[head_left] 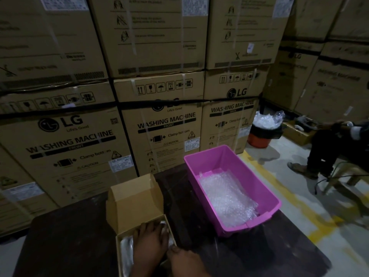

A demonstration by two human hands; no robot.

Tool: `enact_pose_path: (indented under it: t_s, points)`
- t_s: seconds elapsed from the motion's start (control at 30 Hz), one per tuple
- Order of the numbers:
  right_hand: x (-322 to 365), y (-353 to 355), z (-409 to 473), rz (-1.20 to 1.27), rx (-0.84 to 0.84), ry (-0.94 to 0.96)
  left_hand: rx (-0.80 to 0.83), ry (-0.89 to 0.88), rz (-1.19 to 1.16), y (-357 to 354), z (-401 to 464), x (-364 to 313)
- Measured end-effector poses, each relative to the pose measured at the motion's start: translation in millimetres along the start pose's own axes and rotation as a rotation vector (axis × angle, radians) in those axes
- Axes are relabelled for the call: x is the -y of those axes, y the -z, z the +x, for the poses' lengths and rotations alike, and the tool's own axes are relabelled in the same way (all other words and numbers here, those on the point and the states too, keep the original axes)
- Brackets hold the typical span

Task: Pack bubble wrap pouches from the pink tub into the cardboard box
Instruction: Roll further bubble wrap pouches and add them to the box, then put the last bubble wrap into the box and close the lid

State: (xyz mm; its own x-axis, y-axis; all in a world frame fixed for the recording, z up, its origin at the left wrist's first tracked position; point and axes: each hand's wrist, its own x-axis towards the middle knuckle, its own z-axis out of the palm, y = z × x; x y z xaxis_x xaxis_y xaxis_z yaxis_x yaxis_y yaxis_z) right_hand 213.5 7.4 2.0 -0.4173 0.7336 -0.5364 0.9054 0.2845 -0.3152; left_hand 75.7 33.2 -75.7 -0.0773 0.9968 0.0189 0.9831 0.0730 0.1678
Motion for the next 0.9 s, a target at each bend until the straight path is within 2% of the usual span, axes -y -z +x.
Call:
enact_pose_path:
  t_s: [0.07,0.1,0.17,0.23,0.3,0.33,0.43,0.5,0.57,0.63,0.7,0.8,0.9]
  points:
    - [-11,12,-10,0.158,-0.203,0.059,-0.012,0.009,-0.034,-6,-4,5]
    - [-17,24,-21,0.260,-0.357,0.114,-0.036,0.006,-0.054,-10,-6,9]
    - [-42,54,-32,0.379,-0.568,0.185,-0.139,-0.012,-0.079,-13,-10,12]
    - [-81,82,-24,0.463,-0.723,0.133,-0.192,-0.023,-0.129,-8,-10,11]
    - [-129,110,2,0.447,-0.851,0.031,-0.251,-0.019,-0.186,3,-5,7]
    - [-152,119,15,0.406,-0.823,-0.050,-0.278,-0.022,-0.212,10,0,4]
    - [-207,131,51,0.180,-0.602,-0.243,-0.414,-0.094,-0.291,39,23,-13]
    - [-222,135,60,0.096,-0.560,-0.247,-0.505,-0.203,-0.290,65,45,-41]
    - [-226,140,65,0.002,-0.554,-0.224,-0.499,-0.337,-0.237,90,73,-80]
    - [-230,143,72,-0.092,-0.547,-0.217,-0.418,-0.469,-0.151,102,105,-121]
    - [-233,141,79,-0.177,-0.519,-0.202,-0.257,-0.562,-0.034,101,133,-155]
    - [-239,133,86,-0.206,-0.456,-0.198,0.063,-0.523,0.128,80,164,-184]
    - [-248,122,89,-0.196,-0.391,-0.206,0.272,-0.437,0.255,48,185,-192]
